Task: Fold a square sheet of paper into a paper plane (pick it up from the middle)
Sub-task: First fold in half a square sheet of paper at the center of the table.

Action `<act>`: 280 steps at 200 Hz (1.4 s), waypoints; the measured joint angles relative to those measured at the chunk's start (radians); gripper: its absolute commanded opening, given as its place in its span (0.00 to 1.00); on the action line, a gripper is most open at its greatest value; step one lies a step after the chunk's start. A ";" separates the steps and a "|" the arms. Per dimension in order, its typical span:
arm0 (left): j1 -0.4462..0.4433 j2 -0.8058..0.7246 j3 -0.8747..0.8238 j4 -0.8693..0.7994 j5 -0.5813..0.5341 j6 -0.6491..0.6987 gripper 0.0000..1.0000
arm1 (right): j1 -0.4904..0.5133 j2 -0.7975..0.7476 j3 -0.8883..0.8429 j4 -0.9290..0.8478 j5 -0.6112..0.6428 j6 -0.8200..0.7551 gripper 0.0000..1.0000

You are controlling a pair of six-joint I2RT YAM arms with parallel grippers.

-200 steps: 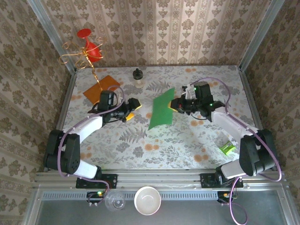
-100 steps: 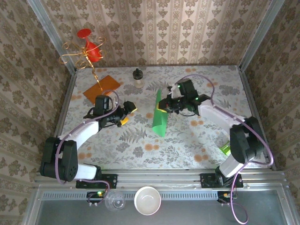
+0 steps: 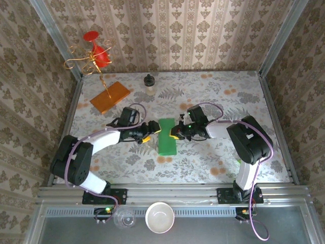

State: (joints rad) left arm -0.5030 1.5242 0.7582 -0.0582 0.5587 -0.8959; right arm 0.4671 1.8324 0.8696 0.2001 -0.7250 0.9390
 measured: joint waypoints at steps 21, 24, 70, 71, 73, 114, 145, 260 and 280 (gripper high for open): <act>-0.047 0.037 0.058 -0.048 -0.036 0.030 0.74 | -0.003 0.014 0.000 0.003 0.000 -0.007 0.06; -0.051 0.043 0.066 -0.054 -0.043 0.031 0.73 | -0.003 0.015 0.000 0.003 0.000 -0.010 0.06; -0.098 0.116 0.136 -0.124 -0.117 0.069 0.68 | -0.003 0.034 0.019 0.004 -0.001 -0.027 0.08; -0.099 0.119 0.136 -0.126 -0.119 0.070 0.68 | -0.003 0.035 0.019 0.004 -0.001 -0.028 0.08; -0.099 0.121 0.137 -0.127 -0.119 0.070 0.67 | -0.003 0.036 0.020 0.004 -0.001 -0.027 0.08; -0.113 0.200 0.185 -0.168 -0.143 0.080 0.58 | -0.003 0.051 0.026 0.008 -0.013 -0.027 0.12; -0.121 0.227 0.223 -0.216 -0.180 0.080 0.47 | -0.010 0.050 0.029 -0.010 -0.011 -0.028 0.28; -0.154 0.306 0.316 -0.344 -0.266 0.119 0.44 | -0.110 -0.269 -0.089 -0.261 0.262 -0.103 0.35; -0.170 0.341 0.363 -0.402 -0.297 0.119 0.45 | -0.110 -0.268 -0.093 -0.270 0.266 -0.103 0.35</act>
State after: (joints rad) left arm -0.6731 1.8652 1.1210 -0.4603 0.2615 -0.7773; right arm 0.3569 1.5646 0.7761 -0.0704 -0.4587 0.8356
